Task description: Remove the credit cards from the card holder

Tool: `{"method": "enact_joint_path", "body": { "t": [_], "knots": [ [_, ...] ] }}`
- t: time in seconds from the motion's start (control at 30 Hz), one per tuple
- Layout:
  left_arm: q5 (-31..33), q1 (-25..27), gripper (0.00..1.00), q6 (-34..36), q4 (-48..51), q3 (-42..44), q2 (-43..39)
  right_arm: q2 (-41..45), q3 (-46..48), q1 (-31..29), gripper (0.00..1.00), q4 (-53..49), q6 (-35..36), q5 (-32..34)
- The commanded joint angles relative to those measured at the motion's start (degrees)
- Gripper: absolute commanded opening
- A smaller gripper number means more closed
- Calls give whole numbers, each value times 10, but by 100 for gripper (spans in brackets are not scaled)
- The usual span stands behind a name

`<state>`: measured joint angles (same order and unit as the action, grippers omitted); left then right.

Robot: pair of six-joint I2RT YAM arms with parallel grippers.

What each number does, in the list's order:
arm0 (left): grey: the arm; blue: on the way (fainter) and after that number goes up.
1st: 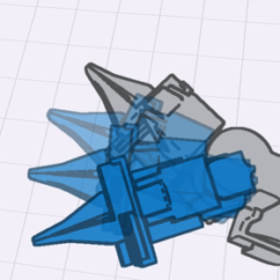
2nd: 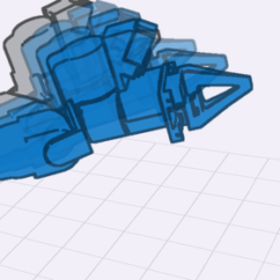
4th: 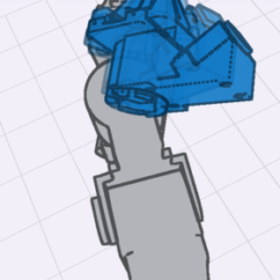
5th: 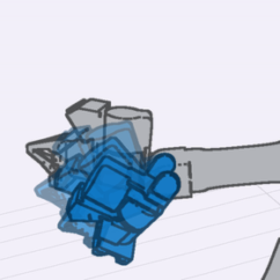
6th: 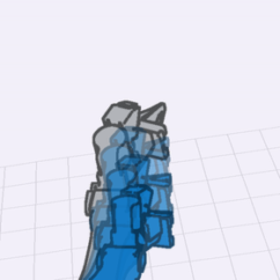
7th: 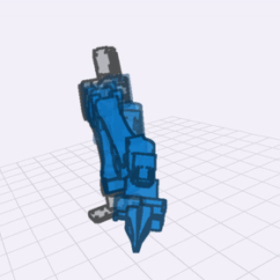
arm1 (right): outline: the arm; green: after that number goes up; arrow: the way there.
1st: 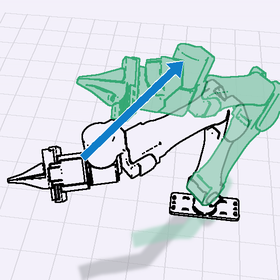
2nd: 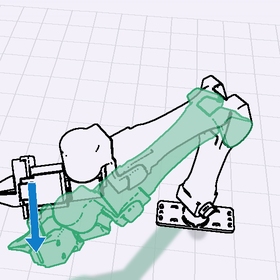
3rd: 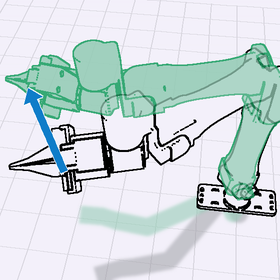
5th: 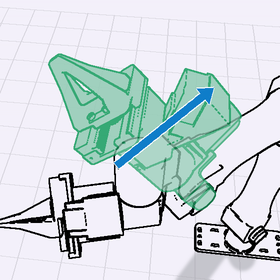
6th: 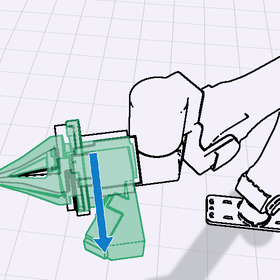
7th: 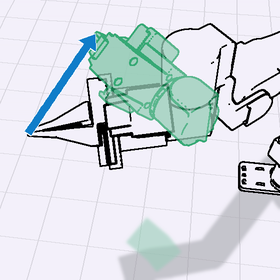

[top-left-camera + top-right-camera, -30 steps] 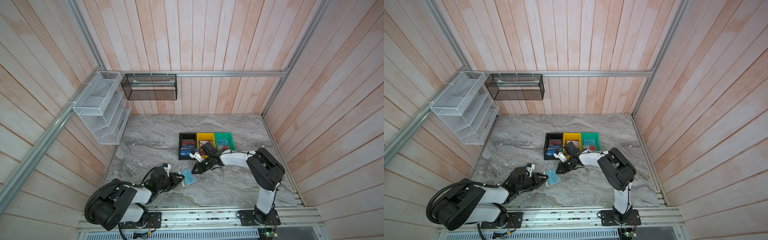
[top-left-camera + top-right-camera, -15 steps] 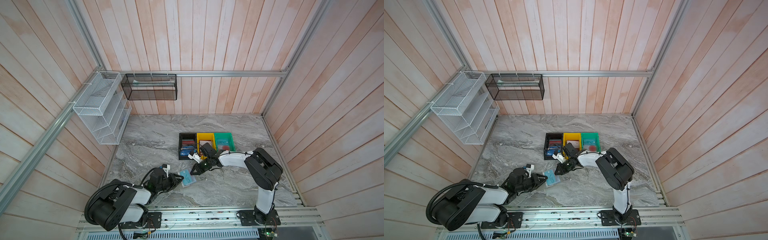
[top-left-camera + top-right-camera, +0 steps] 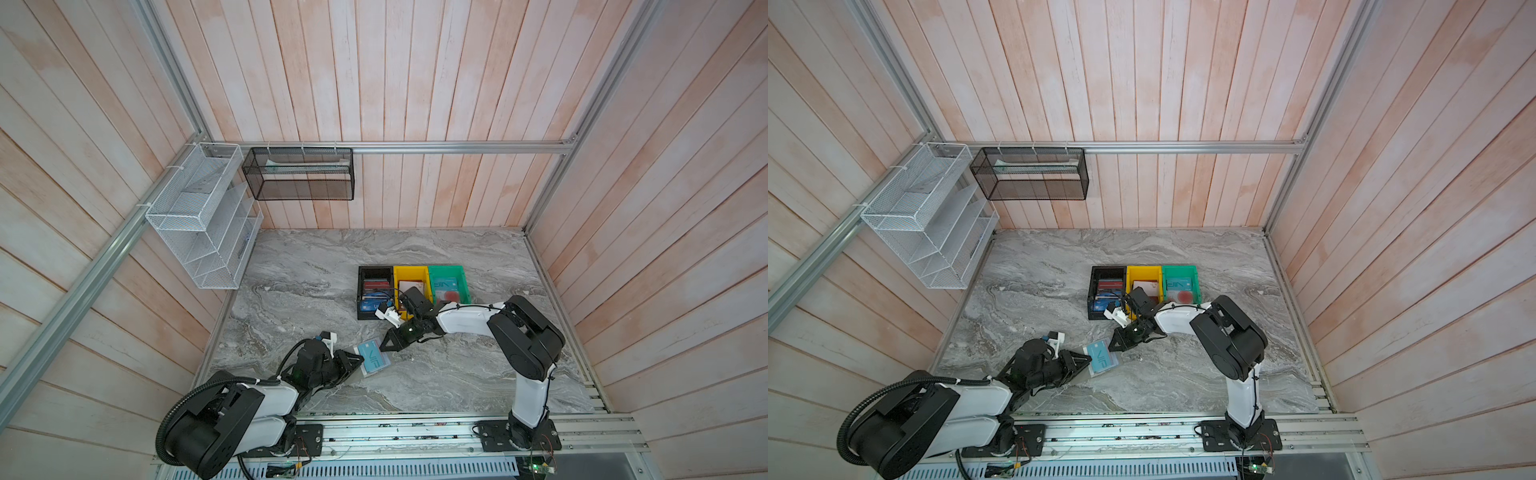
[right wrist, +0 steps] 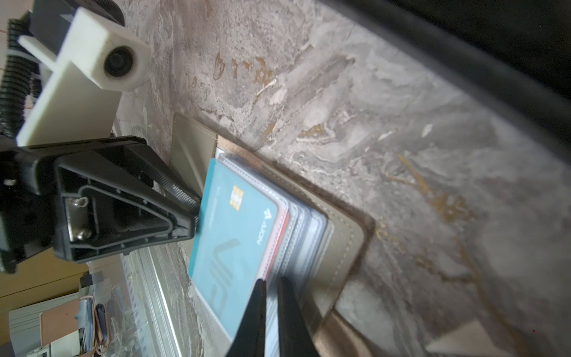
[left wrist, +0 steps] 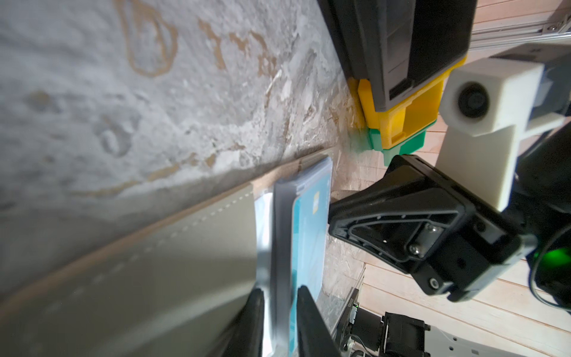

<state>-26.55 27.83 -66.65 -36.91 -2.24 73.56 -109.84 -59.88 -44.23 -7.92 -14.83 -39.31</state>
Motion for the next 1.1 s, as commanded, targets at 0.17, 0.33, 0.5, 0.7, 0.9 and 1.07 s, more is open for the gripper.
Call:
{"method": "enact_joint_path", "body": {
  "t": [0.17,0.33,0.5,0.7,0.9,1.07],
  "knots": [
    [1,-3,23,6,-18,-6,63,-16,12,-5,13,-2,-1,-7],
    [-8,-3,22,0,-50,-3,86,-17,14,-5,13,0,-4,-9],
    [-4,-3,19,1,-35,8,66,-18,15,-5,13,0,-5,-9],
    [6,-3,19,0,2,25,15,-22,15,-5,13,-1,-5,-8],
    [22,-3,19,8,48,28,-31,-27,14,-5,13,0,-6,-10],
    [28,-3,19,9,46,24,-30,-28,13,-5,13,-1,-5,-10]
  ]
}}
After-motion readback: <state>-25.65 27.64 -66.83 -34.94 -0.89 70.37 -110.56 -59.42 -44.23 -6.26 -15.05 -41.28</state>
